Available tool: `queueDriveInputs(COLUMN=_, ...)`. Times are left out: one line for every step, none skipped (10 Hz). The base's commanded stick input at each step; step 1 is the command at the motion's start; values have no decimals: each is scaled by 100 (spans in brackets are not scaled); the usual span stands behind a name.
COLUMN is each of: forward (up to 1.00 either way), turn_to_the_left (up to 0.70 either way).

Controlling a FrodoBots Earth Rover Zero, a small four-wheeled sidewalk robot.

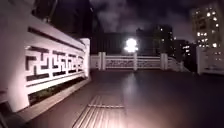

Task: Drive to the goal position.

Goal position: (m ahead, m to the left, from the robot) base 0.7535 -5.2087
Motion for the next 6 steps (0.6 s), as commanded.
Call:
queueDriveInputs(forward=45, turn_to_the_left=0)
queueDriveInputs(forward=45, turn_to_the_left=0)
queueDriveInputs(forward=45, turn_to_the_left=0)
queueDriveInputs(forward=45, turn_to_the_left=0)
queueDriveInputs(forward=45, turn_to_the_left=0)
queueDriveInputs(forward=45, turn_to_the_left=0)
